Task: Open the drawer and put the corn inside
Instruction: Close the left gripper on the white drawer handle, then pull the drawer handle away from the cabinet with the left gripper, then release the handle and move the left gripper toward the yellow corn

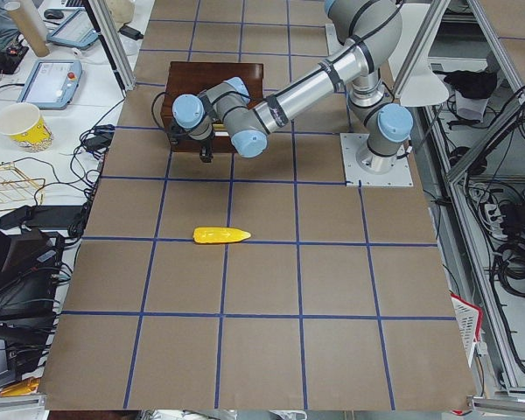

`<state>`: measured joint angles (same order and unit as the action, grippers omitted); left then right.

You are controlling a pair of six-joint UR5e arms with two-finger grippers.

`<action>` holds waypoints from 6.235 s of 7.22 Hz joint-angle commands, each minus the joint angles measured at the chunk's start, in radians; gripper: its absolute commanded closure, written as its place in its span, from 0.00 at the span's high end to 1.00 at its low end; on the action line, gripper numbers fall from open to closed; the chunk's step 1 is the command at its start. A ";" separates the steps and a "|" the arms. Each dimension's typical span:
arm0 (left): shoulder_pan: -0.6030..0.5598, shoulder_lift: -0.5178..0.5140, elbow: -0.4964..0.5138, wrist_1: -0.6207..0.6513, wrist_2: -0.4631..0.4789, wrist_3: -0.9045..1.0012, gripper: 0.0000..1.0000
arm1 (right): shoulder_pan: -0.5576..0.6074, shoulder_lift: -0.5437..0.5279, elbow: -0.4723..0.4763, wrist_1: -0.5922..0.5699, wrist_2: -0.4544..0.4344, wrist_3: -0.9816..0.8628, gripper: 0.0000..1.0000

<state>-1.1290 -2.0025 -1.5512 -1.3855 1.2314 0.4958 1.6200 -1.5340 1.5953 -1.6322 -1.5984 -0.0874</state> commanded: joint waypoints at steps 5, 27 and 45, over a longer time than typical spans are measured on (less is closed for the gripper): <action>0.002 -0.002 -0.015 0.025 0.011 0.015 1.00 | 0.001 0.000 0.000 0.000 0.000 0.000 1.00; 0.106 -0.048 0.071 0.022 0.092 0.145 1.00 | -0.002 0.000 0.000 0.000 0.000 0.000 1.00; 0.268 -0.007 0.192 -0.035 0.212 0.173 1.00 | 0.001 0.000 0.000 0.000 0.000 0.000 1.00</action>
<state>-0.8987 -1.9975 -1.3618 -1.4494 1.4286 0.6669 1.6207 -1.5340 1.5954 -1.6321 -1.5984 -0.0874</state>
